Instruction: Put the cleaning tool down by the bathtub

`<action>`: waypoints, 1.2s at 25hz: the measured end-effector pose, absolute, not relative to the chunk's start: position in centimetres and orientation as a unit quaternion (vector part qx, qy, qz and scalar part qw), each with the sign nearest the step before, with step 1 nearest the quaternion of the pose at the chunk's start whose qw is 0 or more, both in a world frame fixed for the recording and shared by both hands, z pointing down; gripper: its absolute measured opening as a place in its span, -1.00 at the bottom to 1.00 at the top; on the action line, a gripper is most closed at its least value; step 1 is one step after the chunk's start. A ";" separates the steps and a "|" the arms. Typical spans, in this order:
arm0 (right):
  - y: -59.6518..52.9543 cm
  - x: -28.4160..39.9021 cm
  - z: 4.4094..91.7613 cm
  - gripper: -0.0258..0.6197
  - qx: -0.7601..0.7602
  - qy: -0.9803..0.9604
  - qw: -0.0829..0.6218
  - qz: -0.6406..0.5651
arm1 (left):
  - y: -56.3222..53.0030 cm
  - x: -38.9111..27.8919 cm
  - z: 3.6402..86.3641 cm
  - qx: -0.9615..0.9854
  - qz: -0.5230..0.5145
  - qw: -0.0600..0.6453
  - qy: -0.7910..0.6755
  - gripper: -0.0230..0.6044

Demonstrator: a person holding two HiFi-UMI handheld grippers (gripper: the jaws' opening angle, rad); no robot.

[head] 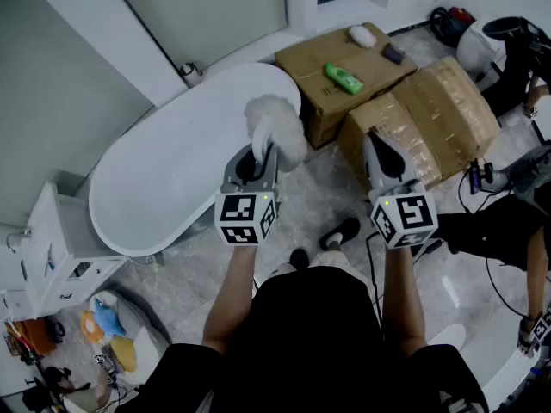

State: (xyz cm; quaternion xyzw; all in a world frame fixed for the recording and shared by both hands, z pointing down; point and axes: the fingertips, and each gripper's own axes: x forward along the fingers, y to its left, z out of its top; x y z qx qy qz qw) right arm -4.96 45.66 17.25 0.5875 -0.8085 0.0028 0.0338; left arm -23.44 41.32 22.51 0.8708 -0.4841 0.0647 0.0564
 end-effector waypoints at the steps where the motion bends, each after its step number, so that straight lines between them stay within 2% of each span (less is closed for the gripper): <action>1: 45.9 -5.0 17.2 -0.90 0.587 -0.809 0.033 0.003 | 41.6 -23.4 22.4 0.872 0.065 0.055 -0.483 -0.65; 13: 47.0 -6.2 17.9 -0.90 0.579 -0.814 0.053 0.001 | 42.7 -24.0 22.5 0.872 0.062 0.055 -0.483 -0.65; 19: 47.1 -5.3 18.2 -0.89 0.594 -0.804 0.023 0.008 | 42.8 -23.8 23.3 0.873 0.070 0.059 -0.480 -0.65; 30: 45.0 -4.9 19.0 -0.89 0.586 -0.809 0.031 0.032 | 40.9 -23.0 23.9 0.871 0.080 0.079 -0.478 -0.65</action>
